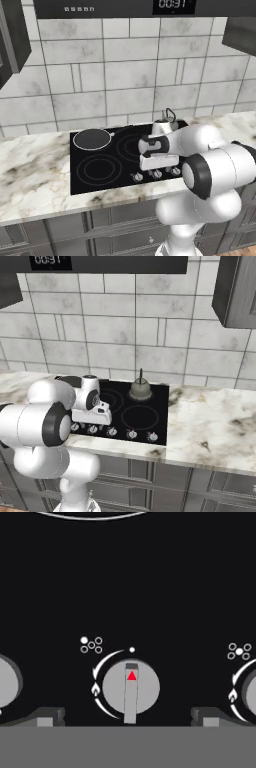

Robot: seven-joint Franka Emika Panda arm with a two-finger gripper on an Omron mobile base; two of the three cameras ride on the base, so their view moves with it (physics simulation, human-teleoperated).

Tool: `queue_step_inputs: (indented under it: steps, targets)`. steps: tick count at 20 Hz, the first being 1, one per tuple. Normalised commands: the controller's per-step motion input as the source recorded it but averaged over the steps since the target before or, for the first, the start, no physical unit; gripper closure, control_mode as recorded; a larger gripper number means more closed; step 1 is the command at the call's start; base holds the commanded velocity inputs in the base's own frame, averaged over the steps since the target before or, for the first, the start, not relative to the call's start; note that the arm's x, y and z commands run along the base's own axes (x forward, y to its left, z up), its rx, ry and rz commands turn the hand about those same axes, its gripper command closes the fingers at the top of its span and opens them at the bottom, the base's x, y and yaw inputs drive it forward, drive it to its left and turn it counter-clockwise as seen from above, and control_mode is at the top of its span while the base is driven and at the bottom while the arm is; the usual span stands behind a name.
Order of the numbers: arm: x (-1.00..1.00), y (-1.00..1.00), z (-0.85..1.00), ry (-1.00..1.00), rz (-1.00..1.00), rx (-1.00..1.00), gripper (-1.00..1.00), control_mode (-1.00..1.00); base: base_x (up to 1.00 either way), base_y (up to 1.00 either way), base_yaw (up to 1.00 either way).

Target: Pick the pan from the cabinet and place it on the stove. Then turn on the stove burner for the pan.

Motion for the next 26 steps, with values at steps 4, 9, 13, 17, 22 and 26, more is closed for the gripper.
queue_step_inputs:
  steps: [4,9,13,17,22,26]
  targets:
    - [0.00,0.00,-0.14,0.00,0.00,-0.01,-1.00,-1.00,0.00,0.00,0.00]
    - [0.00,0.00,-0.13,0.00,0.00,0.00,-1.00,-1.00,0.00,0.00,0.00]
    - [0.00,0.00,-0.11,0.00,0.00,0.00,-1.00,-1.00,0.00,0.00,0.00]
    - [0.00,0.03,-0.11,0.00,0.00,0.00,-1.00,-1.00,0.00,0.00,0.00]
    - [0.00,0.10,-0.16,0.00,0.00,0.00,1.00,-1.00,0.00,0.00,0.00]
    - [0.00,0.07,-0.15,0.00,0.00,0.00,1.00,-1.00,0.00,0.00,0.00]
